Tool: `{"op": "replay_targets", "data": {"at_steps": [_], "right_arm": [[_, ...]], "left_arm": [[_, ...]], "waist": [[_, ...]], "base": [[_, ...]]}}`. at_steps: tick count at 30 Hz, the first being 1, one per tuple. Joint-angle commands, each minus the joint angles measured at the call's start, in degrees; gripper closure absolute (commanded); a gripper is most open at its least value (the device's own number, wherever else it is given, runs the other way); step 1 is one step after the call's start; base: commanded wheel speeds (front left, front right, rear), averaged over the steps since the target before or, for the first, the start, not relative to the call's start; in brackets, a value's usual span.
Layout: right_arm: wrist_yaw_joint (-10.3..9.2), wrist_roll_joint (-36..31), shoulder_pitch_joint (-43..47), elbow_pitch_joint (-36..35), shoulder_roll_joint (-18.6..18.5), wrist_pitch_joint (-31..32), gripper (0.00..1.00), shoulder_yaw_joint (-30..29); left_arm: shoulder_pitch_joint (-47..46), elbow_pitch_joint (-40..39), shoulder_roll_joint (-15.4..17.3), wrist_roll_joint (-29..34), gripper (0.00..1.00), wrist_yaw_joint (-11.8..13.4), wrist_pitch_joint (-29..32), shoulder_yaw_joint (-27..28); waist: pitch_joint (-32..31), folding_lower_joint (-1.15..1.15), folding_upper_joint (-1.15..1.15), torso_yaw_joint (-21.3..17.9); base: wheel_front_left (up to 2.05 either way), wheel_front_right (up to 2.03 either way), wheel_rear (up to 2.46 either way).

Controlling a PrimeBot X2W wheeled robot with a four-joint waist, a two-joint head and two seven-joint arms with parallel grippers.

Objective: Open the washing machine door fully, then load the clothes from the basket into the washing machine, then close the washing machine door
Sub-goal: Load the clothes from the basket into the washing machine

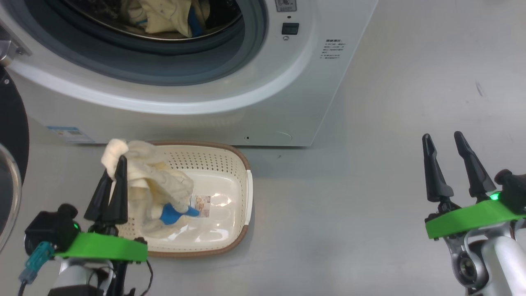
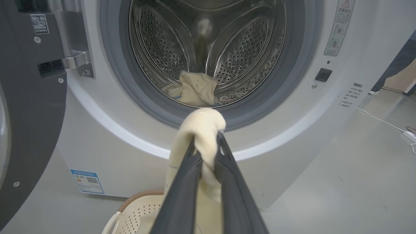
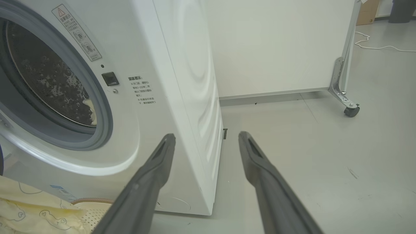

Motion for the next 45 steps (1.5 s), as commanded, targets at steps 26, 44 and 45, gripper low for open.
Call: {"op": "replay_targets", "data": {"at_steps": [26,44,45], "right_arm": [[0.09,0.20,-6.58,-1.91,3.11,-0.37,0.00,2.79],[0.09,0.87,-9.48,-1.49,6.09,-0.37,0.00,5.88],[0.09,0.88,-9.48,-1.46,6.17,-0.37,0.00,6.08]], "left_arm": [[-46.04,26.31,9.61,-4.06,1.00,0.03,-0.40,-5.97],[-63.28,50.92,12.74,-9.39,1.00,0.03,1.11,-16.15],[-63.87,51.78,12.91,-9.80,1.00,0.03,1.25,-16.59]], "waist": [[8.09,0.00,0.00,-7.03],[14.51,0.00,0.00,-14.89],[14.72,0.00,0.00,-15.24]], "base": [[0.00,0.00,0.00],[0.00,0.00,0.00],[0.00,0.00,0.00]]}}
